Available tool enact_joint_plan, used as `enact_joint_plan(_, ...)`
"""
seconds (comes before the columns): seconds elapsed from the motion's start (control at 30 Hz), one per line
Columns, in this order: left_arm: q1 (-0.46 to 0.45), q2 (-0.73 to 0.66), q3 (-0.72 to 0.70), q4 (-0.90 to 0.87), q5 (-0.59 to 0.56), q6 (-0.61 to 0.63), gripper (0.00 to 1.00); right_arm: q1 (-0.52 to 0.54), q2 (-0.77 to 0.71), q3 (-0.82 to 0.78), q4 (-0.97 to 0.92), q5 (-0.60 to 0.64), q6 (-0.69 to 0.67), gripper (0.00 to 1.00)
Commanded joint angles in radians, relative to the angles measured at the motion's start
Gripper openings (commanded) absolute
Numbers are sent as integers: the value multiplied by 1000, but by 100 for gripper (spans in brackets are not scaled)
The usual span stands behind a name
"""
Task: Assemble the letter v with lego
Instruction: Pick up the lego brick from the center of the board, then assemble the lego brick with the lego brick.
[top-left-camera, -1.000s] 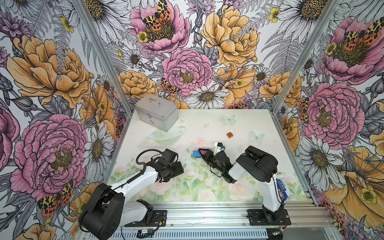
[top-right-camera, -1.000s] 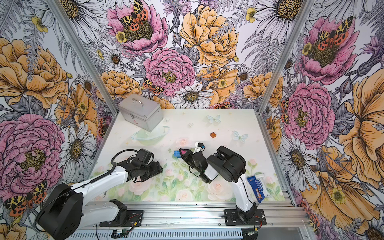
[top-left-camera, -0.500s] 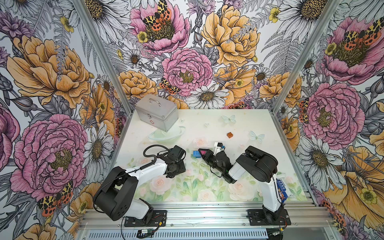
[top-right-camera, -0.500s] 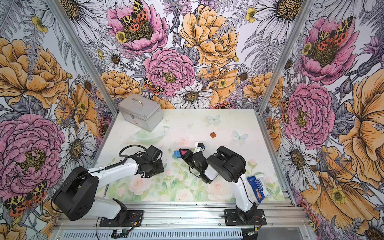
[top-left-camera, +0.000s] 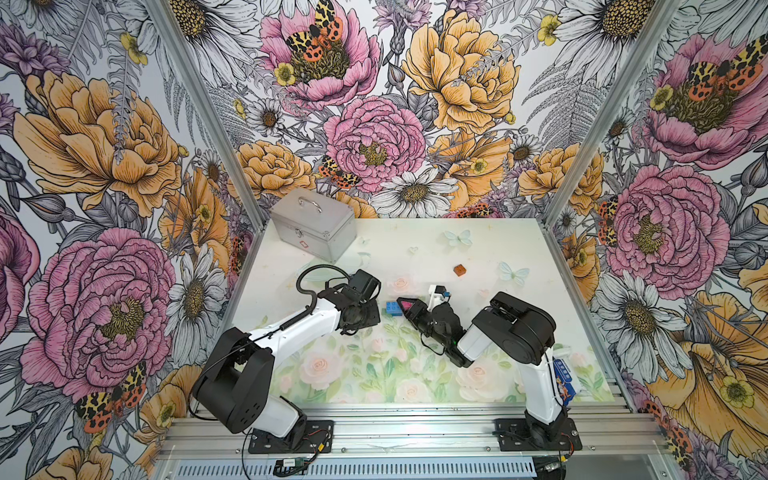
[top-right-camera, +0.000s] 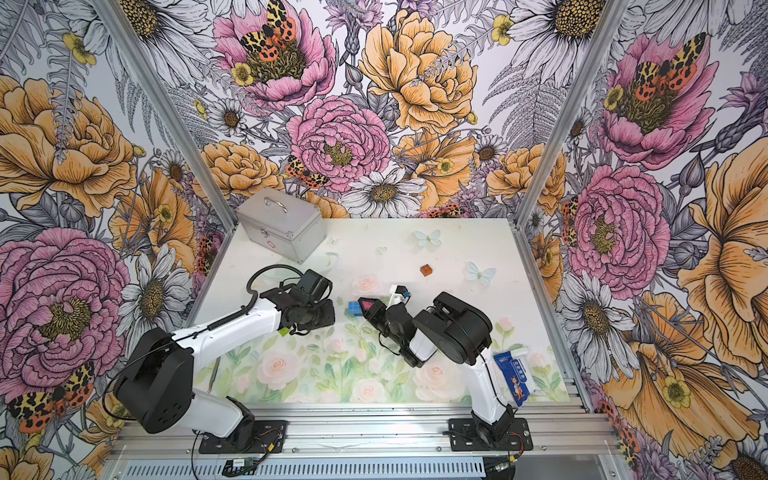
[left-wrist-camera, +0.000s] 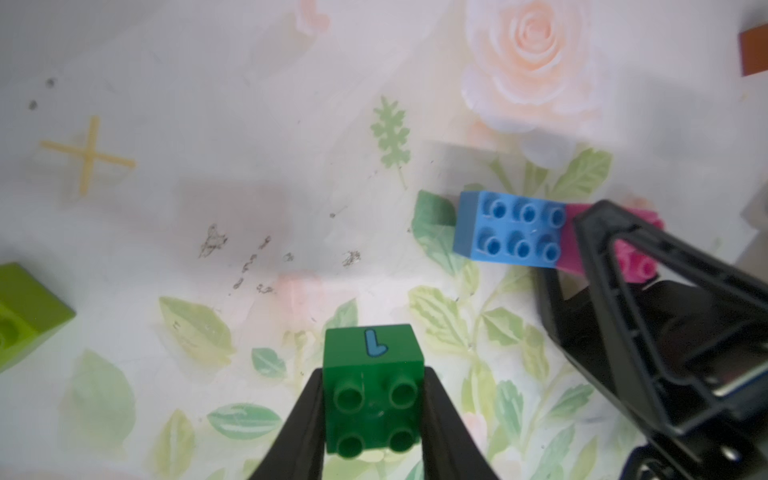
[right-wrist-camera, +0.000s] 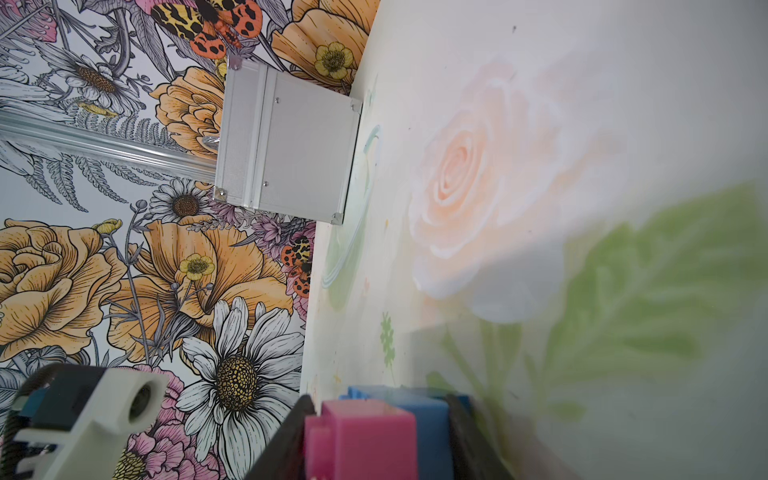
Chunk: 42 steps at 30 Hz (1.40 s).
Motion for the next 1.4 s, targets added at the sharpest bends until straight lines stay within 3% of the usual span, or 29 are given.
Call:
enact_joint_plan(0.0, -5, 57, 84, -27, 14, 89, 13, -3, 28, -23, -49, -2, -36, 42)
enact_joint_plan(0.43, 8, 242, 254, -37, 123, 246, 12, -15, 68, -30, -5, -20, -7, 41)
enact_joint_plan(1.37, 0, 387, 311, -118, 16, 104, 8, -19, 66, -35, -9, -17, -9, 38)
